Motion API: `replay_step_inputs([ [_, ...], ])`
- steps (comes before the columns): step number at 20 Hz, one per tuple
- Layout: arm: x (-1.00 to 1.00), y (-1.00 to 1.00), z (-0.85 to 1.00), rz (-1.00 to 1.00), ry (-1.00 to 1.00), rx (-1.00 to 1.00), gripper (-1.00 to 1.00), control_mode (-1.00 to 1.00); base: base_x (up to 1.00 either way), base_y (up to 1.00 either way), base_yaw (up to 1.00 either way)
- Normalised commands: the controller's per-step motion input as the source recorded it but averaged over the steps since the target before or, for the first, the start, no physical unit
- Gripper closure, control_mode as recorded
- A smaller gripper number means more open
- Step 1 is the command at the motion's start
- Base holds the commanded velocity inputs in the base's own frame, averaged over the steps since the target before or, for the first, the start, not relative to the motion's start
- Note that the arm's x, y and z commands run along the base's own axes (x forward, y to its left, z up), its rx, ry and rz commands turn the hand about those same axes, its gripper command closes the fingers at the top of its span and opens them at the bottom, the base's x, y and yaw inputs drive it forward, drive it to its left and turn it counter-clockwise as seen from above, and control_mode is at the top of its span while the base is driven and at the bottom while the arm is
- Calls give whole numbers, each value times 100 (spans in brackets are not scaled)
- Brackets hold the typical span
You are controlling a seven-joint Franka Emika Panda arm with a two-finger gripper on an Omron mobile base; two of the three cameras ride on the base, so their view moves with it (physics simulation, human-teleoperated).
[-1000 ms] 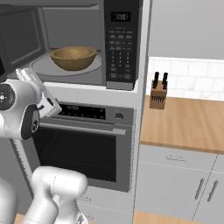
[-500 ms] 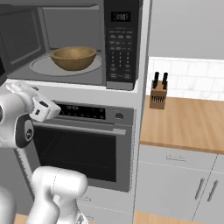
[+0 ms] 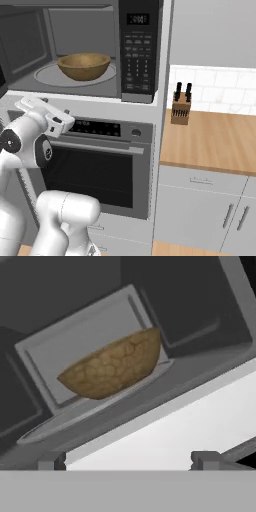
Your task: Open the microwave, place the bowl with waffle inside the microwave, then close the microwave door and turn it on.
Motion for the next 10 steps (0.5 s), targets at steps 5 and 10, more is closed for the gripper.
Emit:
replay_step_inputs([
  [5,12,44,-13,3,-36,-13,-100,-100,0,0,0],
  [10,-8,57,-23,0,-38,-19,-100,-100,0,0,0],
])
